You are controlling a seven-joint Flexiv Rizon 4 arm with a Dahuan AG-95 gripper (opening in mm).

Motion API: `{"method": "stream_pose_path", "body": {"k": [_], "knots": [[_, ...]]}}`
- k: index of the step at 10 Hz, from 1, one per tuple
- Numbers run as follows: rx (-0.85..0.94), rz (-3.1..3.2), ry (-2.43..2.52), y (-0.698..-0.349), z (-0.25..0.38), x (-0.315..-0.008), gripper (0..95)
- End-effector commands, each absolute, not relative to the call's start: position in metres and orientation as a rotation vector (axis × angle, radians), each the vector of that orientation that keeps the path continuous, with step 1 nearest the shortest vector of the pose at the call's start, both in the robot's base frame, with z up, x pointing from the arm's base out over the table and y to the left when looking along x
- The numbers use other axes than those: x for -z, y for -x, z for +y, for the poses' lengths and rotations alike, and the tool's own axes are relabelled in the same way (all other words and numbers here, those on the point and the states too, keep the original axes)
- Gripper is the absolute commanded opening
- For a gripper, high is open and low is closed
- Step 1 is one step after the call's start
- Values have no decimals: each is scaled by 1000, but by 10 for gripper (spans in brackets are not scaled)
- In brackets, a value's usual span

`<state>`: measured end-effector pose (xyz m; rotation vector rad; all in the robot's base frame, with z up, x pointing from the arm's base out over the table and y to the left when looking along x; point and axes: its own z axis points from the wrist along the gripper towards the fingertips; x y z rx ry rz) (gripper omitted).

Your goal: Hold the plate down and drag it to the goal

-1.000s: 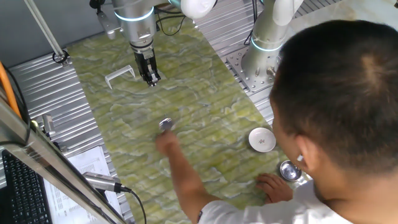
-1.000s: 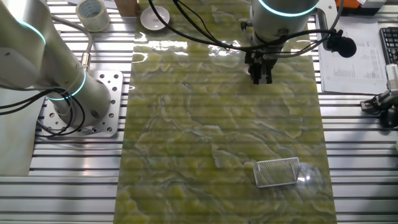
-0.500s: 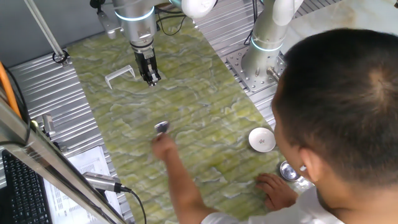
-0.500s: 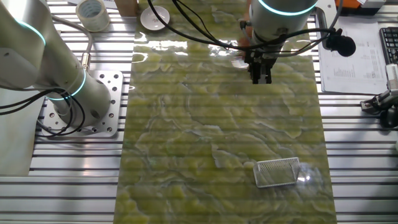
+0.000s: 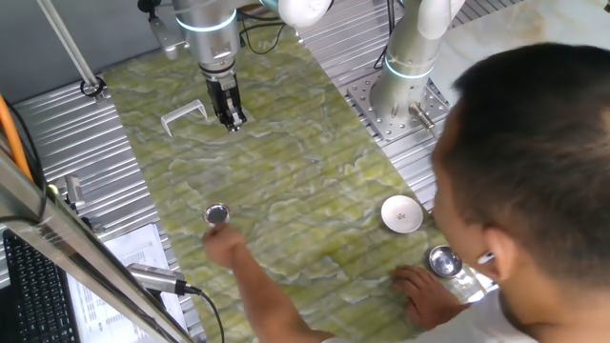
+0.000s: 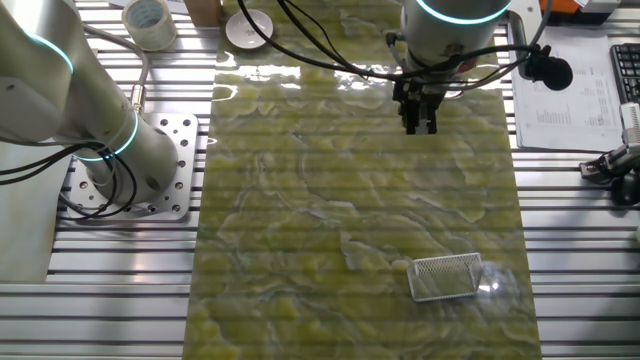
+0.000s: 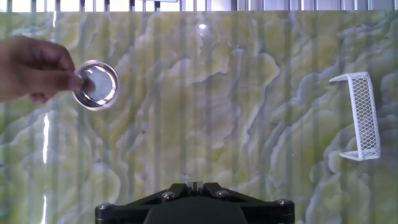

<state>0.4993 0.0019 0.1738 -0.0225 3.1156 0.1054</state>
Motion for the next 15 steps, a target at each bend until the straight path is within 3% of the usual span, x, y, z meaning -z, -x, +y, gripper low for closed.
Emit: {"method": "stream_pose_path", "body": {"k": [1,11,15], "knots": [[-105,3116,22,-499,2,-174,0],[-97,3116,23,-501,3,-175,0],[-85,3116,12,-501,11,-189,0]]}}
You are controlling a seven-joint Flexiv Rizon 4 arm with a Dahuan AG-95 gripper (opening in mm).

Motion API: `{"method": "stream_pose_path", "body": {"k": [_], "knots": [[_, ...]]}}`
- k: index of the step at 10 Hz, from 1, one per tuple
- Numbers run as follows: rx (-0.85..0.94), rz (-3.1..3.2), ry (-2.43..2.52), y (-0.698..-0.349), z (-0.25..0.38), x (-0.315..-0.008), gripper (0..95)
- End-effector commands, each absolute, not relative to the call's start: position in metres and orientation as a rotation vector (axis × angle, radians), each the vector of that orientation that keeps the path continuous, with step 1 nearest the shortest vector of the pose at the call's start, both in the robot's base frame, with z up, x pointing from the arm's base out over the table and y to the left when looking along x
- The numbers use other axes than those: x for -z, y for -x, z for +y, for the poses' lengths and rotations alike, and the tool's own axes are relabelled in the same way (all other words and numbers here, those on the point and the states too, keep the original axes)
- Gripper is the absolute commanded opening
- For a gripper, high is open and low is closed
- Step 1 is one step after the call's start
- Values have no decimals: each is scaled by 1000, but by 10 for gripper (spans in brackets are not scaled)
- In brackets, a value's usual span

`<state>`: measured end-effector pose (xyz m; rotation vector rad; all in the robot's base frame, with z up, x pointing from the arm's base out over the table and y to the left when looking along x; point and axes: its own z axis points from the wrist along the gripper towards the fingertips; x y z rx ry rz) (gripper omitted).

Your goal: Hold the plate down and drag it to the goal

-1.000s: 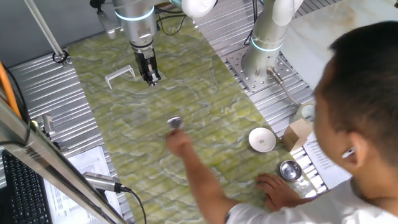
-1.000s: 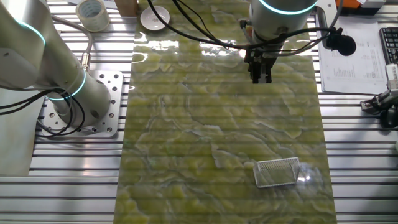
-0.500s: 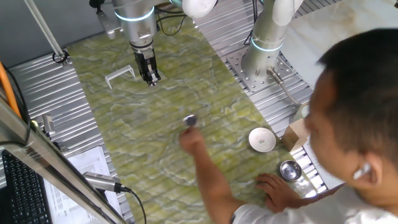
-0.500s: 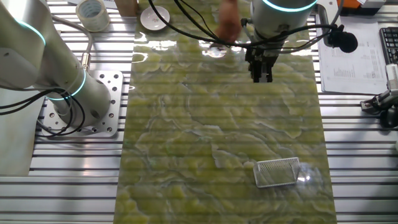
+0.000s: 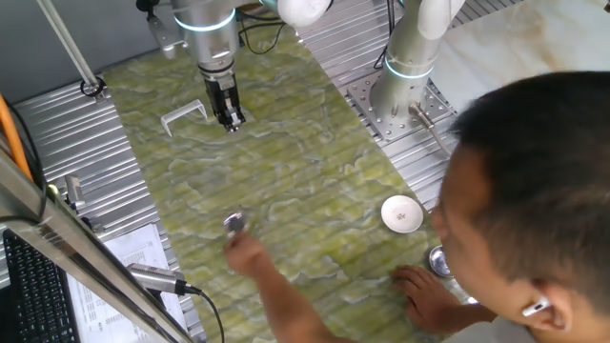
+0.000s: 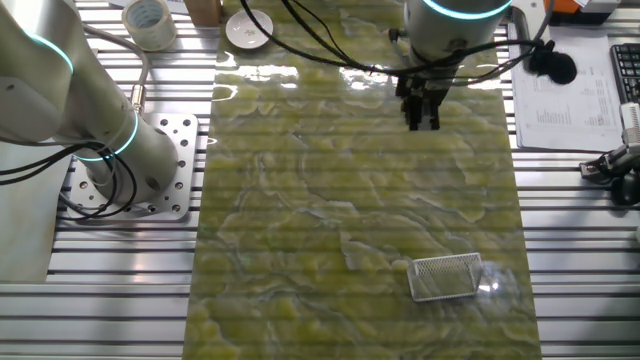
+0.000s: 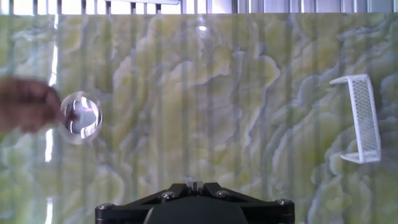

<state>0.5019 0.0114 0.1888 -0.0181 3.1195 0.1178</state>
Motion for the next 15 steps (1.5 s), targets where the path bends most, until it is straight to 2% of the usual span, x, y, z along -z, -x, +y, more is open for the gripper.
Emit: {"method": "stream_pose_path", "body": {"k": [1,4,6,10,15], "knots": [[-88,3116,28,-502,11,-189,0],[-102,3114,87,-501,13,-190,0],[-138,3077,-74,-501,12,-191,0],[-106,3082,83,-499,12,-189,0],[-67,3138,22,-499,12,-188,0]]}}
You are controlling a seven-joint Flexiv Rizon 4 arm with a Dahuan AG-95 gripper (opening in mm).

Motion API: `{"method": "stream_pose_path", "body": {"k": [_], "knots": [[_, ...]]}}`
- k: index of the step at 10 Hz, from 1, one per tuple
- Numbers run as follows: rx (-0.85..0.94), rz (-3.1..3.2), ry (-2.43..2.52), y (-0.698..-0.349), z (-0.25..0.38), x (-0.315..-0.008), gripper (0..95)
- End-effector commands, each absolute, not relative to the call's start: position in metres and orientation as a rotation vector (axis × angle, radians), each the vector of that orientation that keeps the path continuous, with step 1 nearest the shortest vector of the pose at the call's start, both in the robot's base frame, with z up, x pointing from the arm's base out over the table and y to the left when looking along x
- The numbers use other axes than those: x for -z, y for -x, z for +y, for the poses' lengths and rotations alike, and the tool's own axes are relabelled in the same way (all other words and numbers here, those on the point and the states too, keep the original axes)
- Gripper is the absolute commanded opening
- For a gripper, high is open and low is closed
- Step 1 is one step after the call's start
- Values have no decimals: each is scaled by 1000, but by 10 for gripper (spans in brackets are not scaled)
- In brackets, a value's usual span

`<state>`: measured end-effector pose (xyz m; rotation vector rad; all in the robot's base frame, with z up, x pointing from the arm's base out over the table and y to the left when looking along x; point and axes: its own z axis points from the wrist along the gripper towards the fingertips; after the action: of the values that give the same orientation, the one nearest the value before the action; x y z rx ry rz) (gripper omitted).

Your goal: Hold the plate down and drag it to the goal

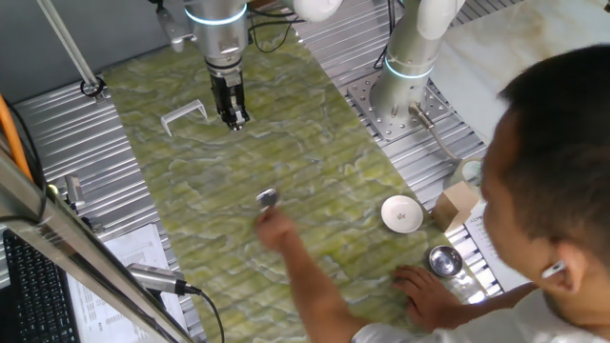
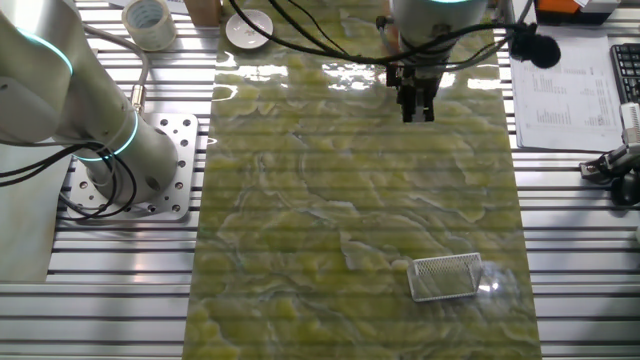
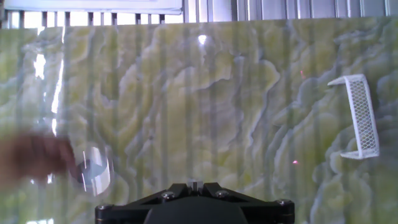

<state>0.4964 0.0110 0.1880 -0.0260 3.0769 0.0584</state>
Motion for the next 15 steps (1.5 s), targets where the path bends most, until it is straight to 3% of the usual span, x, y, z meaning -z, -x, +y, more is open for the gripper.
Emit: {"method": "stream_pose_path", "body": {"k": [1,12,13,15], "knots": [[-67,3153,-1,-500,11,-187,0],[-190,3140,-50,-537,27,-180,0],[-209,3142,-62,-539,30,-180,190],[-215,3141,-74,-541,38,-174,190]]}}
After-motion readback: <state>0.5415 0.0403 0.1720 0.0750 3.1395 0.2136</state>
